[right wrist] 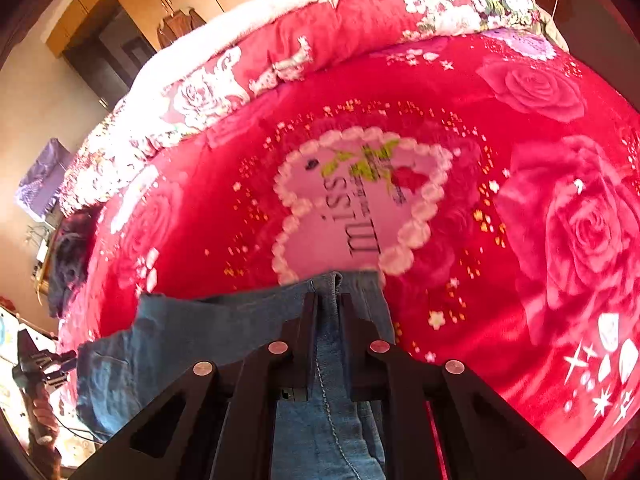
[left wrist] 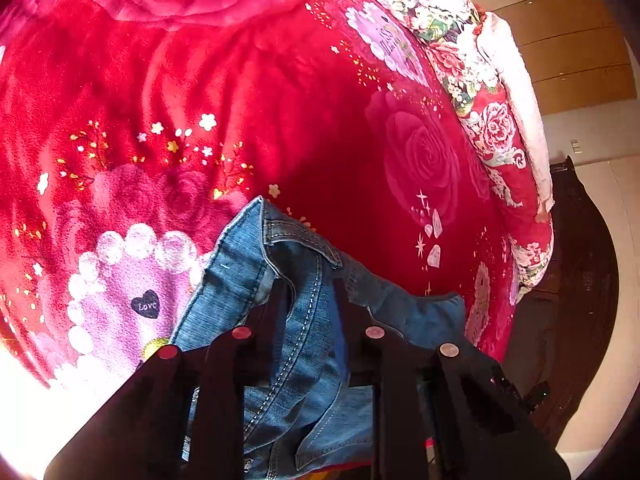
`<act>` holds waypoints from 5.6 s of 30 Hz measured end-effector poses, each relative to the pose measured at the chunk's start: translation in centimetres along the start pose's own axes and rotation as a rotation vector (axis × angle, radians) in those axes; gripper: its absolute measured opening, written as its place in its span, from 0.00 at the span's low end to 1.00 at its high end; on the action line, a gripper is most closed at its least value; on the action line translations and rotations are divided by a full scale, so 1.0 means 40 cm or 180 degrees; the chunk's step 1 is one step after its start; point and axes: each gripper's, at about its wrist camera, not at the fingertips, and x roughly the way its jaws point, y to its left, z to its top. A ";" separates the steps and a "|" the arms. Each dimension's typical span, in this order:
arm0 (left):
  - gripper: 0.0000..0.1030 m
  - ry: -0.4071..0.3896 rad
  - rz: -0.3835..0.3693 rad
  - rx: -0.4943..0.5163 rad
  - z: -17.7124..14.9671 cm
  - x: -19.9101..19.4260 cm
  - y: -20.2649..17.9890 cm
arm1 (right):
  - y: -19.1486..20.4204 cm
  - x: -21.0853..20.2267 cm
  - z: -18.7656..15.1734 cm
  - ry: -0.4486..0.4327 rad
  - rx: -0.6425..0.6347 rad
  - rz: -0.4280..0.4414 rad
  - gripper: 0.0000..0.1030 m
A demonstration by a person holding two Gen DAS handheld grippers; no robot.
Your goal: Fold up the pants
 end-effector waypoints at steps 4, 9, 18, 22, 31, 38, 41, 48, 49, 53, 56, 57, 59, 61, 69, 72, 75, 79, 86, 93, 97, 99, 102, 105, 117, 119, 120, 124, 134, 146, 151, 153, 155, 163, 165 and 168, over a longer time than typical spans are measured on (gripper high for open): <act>0.18 0.0158 0.0441 -0.0203 0.014 0.059 0.051 | -0.025 0.126 0.026 0.0376 -0.0107 -0.0578 0.09; 0.18 0.0152 0.0245 -0.0315 -0.009 0.019 0.094 | -0.068 0.135 0.003 0.0423 0.0027 -0.0749 0.24; 0.53 0.0341 -0.0174 0.0209 -0.180 -0.111 0.034 | -0.068 -0.045 -0.097 0.0232 0.0379 0.0061 0.59; 0.54 0.0653 -0.0422 0.0155 -0.286 -0.098 0.040 | -0.089 -0.072 -0.201 0.0366 0.0493 0.0121 0.59; 0.54 0.0682 -0.0329 -0.0162 -0.289 -0.011 0.071 | -0.189 -0.096 -0.335 0.0406 0.0876 0.0079 0.59; 0.29 0.0683 -0.0203 -0.0059 -0.265 0.022 0.025 | -0.177 -0.046 -0.347 0.0506 0.0802 0.0280 0.08; 0.18 0.0511 -0.0267 0.0121 -0.248 -0.011 -0.022 | -0.138 -0.084 -0.297 0.0261 0.0578 0.0328 0.03; 0.18 0.0452 0.0231 0.0271 -0.275 0.027 0.014 | -0.106 -0.073 -0.280 0.0385 0.0006 -0.0220 0.03; 0.19 0.0513 0.0247 0.0200 -0.282 0.045 0.041 | -0.119 -0.050 -0.297 0.0487 -0.0001 -0.0290 0.03; 0.19 0.0596 0.0026 -0.0012 -0.285 0.041 0.085 | -0.158 -0.043 -0.330 0.0487 0.0227 -0.0177 0.08; 0.21 0.0657 -0.0130 0.0209 -0.291 -0.010 0.064 | -0.189 -0.094 -0.323 0.0343 0.0629 0.0127 0.19; 0.27 0.0699 -0.0214 0.0325 -0.300 -0.028 0.053 | -0.199 -0.112 -0.327 0.0296 0.0779 0.0241 0.33; 0.46 0.0724 -0.0285 0.0564 -0.322 -0.056 0.024 | -0.215 -0.131 -0.343 0.0269 0.1022 0.0449 0.51; 0.52 0.0727 -0.0265 0.0756 -0.339 -0.064 -0.014 | -0.224 -0.128 -0.365 0.0318 0.1180 0.0528 0.52; 0.52 0.0936 -0.0133 0.1935 -0.394 0.008 -0.302 | -0.249 -0.022 -0.419 0.0487 0.1755 0.0829 0.52; 0.52 0.1042 -0.0009 0.2362 -0.411 0.080 -0.428 | -0.241 0.014 -0.418 0.0324 0.1878 0.1036 0.52; 0.52 0.1197 0.0079 0.2708 -0.435 0.163 -0.558 | -0.244 0.028 -0.425 0.0017 0.2042 0.1239 0.52; 0.52 0.1407 0.0264 0.3188 -0.484 0.297 -0.767 | -0.249 0.041 -0.456 -0.0231 0.2206 0.1322 0.47; 0.53 0.1616 0.0606 0.3774 -0.573 0.530 -1.077 | -0.234 0.037 -0.437 -0.0246 0.1924 0.1165 0.49; 0.53 0.2067 0.0889 0.3631 -0.595 0.735 -1.173 | -0.242 0.049 -0.431 -0.0237 0.1939 0.1199 0.49; 0.53 0.2143 0.1095 0.4128 -0.611 0.797 -1.177 | -0.249 0.054 -0.434 -0.0239 0.1969 0.1245 0.49; 0.53 0.2209 0.1006 0.4259 -0.607 0.804 -1.180 | -0.249 0.055 -0.433 -0.0238 0.1972 0.1253 0.49; 0.60 0.2405 0.0853 0.4365 -0.608 0.817 -1.178 | -0.250 0.059 -0.429 -0.0237 0.1979 0.1255 0.49; 0.66 0.2871 0.0762 0.4573 -0.654 0.832 -1.151 | -0.250 0.058 -0.428 -0.0232 0.1982 0.1249 0.49; 0.12 0.2305 0.0545 0.5272 -0.741 0.714 -1.110 | -0.248 0.061 -0.417 -0.0223 0.1972 0.1185 0.18; 0.11 0.2135 0.0474 0.5297 -0.735 0.664 -1.108 | -0.230 0.042 -0.406 -0.0293 0.1834 0.1190 0.18; 0.11 0.2078 0.0422 0.5254 -0.739 0.631 -1.099 | -0.217 0.028 -0.400 -0.0335 0.1736 0.1193 0.17; 0.11 0.1884 0.0242 0.5042 -0.674 0.502 -1.100 | -0.151 -0.031 -0.380 -0.0452 0.1419 0.1231 0.17; 0.12 0.1439 0.0358 0.4462 -0.467 0.311 -0.935 | 0.174 -0.072 -0.369 -0.0118 0.0181 0.1362 0.16; 0.23 0.1346 0.0712 0.2912 -0.270 0.261 -0.554 | 0.447 0.111 -0.490 0.1115 -0.0801 0.1323 0.29; 0.51 0.1219 0.0128 0.2578 -0.334 0.172 -0.483 | 0.314 0.031 -0.384 0.0713 -0.0363 0.1373 0.40; 0.57 0.1234 0.0005 0.2504 -0.386 0.182 -0.461 | 0.259 0.028 -0.321 0.0594 -0.0250 0.1219 0.40; 0.57 0.1202 0.0058 0.2472 -0.422 0.215 -0.450 | 0.232 0.043 -0.246 0.0512 -0.0206 0.1129 0.40; 0.56 0.1013 -0.0090 0.1522 -0.507 0.254 -0.383 | 0.391 0.210 -0.081 0.0957 -0.0676 0.1192 0.48; 0.41 0.1009 -0.0199 0.1220 -0.504 0.253 -0.364 | 0.450 0.241 -0.080 0.1038 -0.0903 0.1104 0.49; 0.26 0.1069 -0.0222 0.0962 -0.497 0.261 -0.343 | 0.502 0.271 -0.081 0.1114 -0.1161 0.0942 0.49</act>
